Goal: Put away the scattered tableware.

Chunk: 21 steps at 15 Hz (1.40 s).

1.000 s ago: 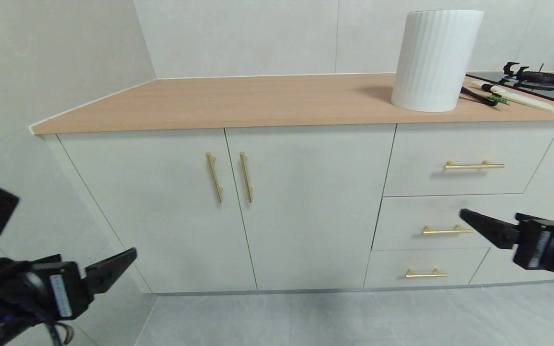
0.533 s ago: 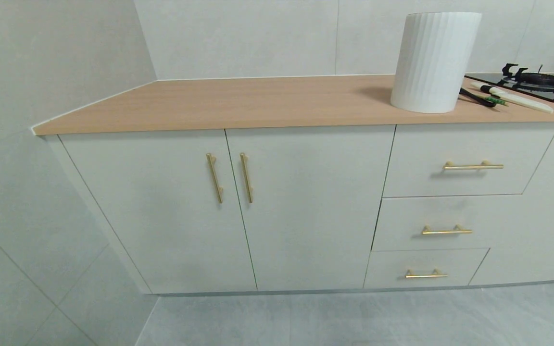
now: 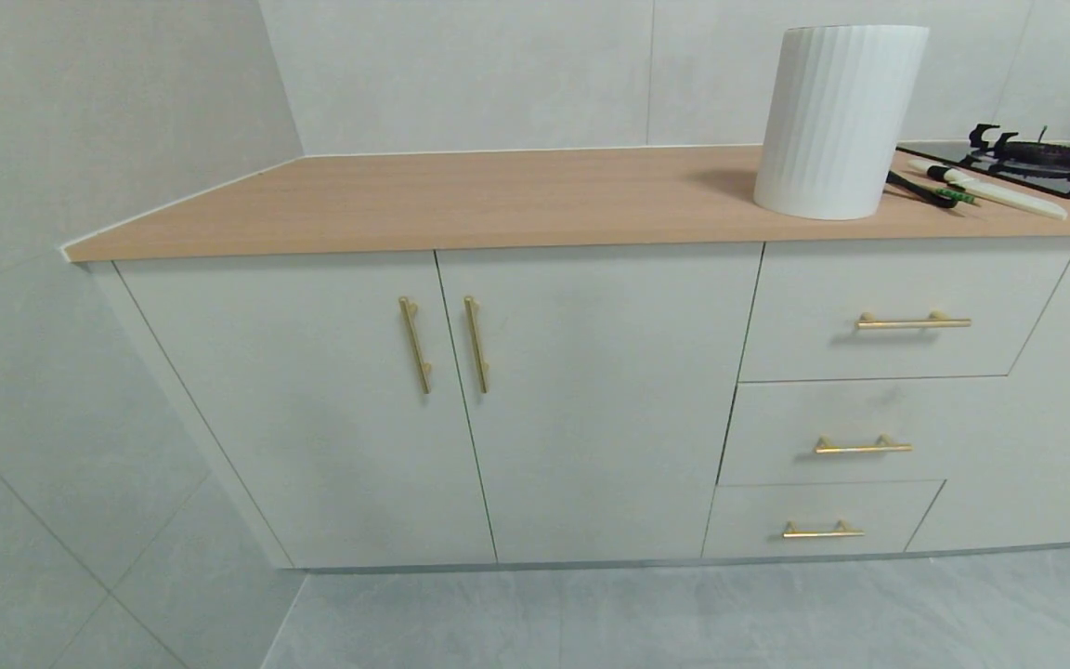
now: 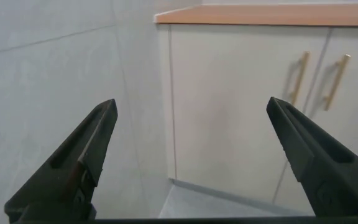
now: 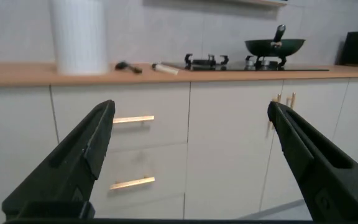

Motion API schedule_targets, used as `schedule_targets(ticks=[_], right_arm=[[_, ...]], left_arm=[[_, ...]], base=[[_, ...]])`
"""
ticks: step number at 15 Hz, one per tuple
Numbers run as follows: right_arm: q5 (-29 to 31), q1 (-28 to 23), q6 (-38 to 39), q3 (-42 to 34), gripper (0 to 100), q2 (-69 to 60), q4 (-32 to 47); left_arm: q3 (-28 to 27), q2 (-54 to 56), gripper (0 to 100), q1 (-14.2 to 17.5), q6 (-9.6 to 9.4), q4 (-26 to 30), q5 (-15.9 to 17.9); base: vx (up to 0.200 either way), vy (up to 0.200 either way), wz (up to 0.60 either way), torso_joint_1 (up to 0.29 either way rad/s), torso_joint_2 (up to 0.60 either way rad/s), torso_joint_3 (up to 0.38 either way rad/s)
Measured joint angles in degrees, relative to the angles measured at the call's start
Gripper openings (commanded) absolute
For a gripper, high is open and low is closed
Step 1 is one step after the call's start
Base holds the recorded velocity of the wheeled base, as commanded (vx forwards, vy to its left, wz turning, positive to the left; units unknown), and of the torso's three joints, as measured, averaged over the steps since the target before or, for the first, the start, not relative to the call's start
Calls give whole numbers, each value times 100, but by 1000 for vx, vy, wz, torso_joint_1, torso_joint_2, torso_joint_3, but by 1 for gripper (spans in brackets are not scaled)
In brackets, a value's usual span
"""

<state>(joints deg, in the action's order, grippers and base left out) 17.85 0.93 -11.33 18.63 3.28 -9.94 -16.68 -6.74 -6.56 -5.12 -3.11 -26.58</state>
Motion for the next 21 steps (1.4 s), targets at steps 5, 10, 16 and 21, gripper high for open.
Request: schedule_targets(ticks=[5, 10, 16, 21], right_arm=[[-132, -83, 304, -1091, 100, -307, 4], [-1577, -88, 1108, -1819, 100, -341, 817], [-1752, -85, 1117, -1852, 100, -341, 973], [-1752, -85, 1146, -1855, 100, -341, 978]], left_arm=[[856, 451, 100, 513, -119, -121, 728], [1632, 661, 100, 618, 204, 82, 2108], [1668, 679, 100, 623, 490, 313, 2655], [1668, 681, 100, 623, 507, 311, 2653]], base=[[0, 0, 0, 0, 0, 0], [0, 0, 0, 0, 0, 0], [0, 0, 0, 0, 0, 0], [0, 0, 0, 0, 0, 0]])
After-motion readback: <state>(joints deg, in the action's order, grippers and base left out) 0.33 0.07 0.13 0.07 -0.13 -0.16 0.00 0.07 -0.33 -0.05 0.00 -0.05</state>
